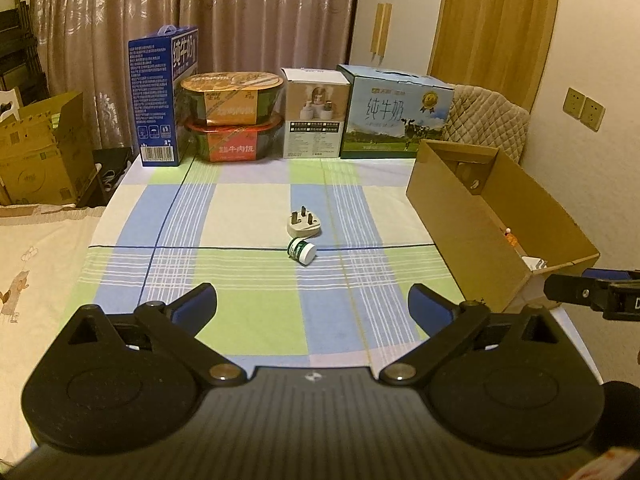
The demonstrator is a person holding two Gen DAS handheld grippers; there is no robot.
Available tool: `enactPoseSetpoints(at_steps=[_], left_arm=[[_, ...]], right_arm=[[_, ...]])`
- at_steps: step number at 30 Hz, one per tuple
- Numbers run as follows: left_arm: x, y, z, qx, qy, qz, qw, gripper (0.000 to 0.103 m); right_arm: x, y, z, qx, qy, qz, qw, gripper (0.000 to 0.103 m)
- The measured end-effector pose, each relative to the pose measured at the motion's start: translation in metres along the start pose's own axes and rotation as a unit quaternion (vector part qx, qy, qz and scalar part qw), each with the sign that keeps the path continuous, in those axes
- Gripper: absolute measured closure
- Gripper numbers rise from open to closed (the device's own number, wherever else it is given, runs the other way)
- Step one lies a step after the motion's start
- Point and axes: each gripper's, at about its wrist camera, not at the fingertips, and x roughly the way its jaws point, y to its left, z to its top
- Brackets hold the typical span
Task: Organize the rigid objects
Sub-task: 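Move both grippers back from the box over the table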
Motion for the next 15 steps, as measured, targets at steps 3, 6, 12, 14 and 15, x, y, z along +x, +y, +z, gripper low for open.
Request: enactPoseSetpoints(at_steps=[3,6,12,14,15], left_arm=[[0.005,0.003,0.000,0.001,0.003,-0.001,1.0000,0.003],[0.013,0.006,-0.001,0.003,0.008,-0.004,1.0000,0.003],[0.033,0.017,0.001,0.010,0.020,-0.004,0.9997,0.003],[0.040,0.021,0.000,0.011,0.024,-0.003,0.9996,0.003],[0.045,0.024,0.000,0.011,0.027,0.000,0.9996,0.003]], right_arm=[[0.007,0.003,0.000,-0.003,0.004,0.003,1.000,0.011],[0.014,0.006,-0.001,-0.006,0.009,0.007,1.000,0.011],[0.033,0.013,0.000,-0.018,0.020,0.011,1.000,0.011],[0.041,0.016,0.001,-0.022,0.023,0.014,0.999,0.011],[0.046,0.018,0.001,-0.026,0.025,0.016,0.999,0.011]])
